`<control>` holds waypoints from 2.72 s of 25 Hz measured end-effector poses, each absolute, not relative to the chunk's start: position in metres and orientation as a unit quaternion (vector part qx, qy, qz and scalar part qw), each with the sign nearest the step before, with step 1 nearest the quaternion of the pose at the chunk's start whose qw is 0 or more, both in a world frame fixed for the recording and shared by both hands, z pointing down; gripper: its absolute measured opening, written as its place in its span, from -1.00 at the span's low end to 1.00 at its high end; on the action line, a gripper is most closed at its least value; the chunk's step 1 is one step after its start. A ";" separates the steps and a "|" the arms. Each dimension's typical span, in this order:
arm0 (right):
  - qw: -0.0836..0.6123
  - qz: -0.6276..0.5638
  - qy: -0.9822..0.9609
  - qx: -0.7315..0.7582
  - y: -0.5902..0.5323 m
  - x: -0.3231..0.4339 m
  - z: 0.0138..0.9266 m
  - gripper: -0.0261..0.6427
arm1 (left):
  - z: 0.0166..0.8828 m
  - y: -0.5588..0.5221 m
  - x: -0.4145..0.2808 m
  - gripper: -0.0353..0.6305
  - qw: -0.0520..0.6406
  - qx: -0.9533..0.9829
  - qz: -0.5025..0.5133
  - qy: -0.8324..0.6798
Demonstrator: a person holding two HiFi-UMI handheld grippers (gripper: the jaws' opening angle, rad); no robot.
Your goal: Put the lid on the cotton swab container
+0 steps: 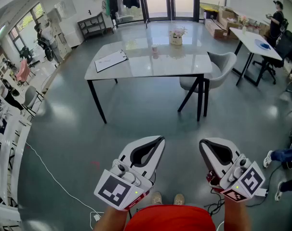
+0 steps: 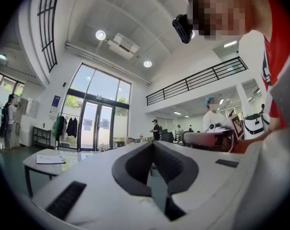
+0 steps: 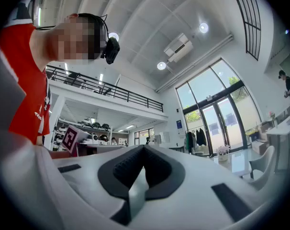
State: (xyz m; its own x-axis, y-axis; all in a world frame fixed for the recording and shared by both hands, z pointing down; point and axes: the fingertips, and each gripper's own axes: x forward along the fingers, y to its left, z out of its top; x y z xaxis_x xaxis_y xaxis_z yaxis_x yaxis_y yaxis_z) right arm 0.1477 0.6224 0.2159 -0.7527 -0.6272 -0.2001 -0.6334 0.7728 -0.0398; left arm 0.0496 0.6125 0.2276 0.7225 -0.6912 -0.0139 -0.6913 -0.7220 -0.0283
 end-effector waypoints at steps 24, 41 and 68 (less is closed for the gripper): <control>0.130 -0.010 0.934 -0.333 0.605 0.116 0.213 -0.91 | 0.215 0.588 -0.011 -0.84 0.049 -0.917 0.031 0.396; 0.101 -0.006 0.937 -0.335 0.523 0.058 0.229 -0.91 | 0.226 0.502 -0.076 -0.84 0.052 -0.916 0.032 0.396; 0.117 -0.008 0.952 -0.282 0.164 0.125 0.224 -0.91 | 0.232 0.153 -0.038 -0.84 0.059 -0.877 0.000 0.476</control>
